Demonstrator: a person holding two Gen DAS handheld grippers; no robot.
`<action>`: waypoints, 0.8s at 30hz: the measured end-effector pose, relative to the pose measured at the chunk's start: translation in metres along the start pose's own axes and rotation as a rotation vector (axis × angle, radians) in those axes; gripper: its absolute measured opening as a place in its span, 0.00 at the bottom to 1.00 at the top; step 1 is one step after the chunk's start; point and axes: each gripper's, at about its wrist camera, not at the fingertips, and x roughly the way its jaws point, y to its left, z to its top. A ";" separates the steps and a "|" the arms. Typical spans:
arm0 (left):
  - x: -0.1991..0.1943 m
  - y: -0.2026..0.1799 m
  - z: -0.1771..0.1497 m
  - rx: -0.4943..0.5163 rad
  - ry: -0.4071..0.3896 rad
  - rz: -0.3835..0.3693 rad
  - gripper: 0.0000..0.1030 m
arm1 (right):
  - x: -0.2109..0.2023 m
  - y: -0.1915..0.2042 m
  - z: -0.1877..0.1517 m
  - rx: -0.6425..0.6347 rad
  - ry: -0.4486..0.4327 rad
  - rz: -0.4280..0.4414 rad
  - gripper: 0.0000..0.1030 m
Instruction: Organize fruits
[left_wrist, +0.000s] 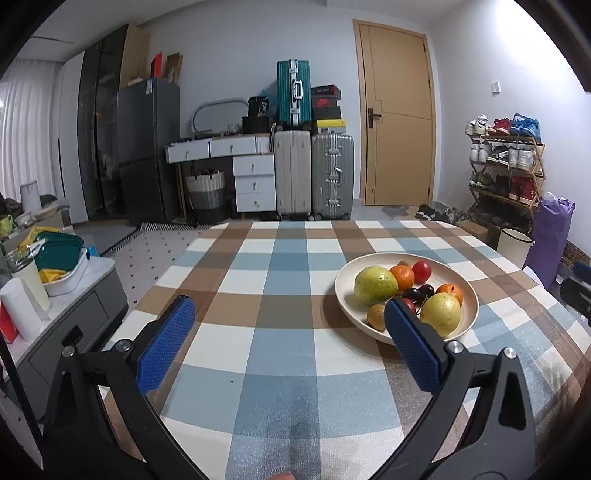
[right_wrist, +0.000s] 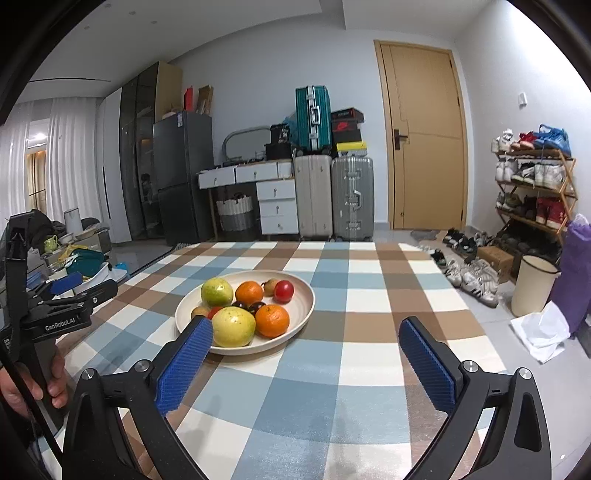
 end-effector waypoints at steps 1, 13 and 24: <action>-0.001 -0.001 0.000 0.004 -0.004 -0.003 0.99 | -0.002 0.001 0.000 -0.004 -0.011 -0.005 1.00; -0.003 -0.002 0.001 -0.003 -0.016 -0.004 0.99 | -0.008 0.011 -0.002 -0.043 -0.037 -0.012 1.00; -0.005 -0.002 0.001 -0.009 -0.022 0.001 0.99 | -0.008 0.010 -0.002 -0.043 -0.037 -0.012 1.00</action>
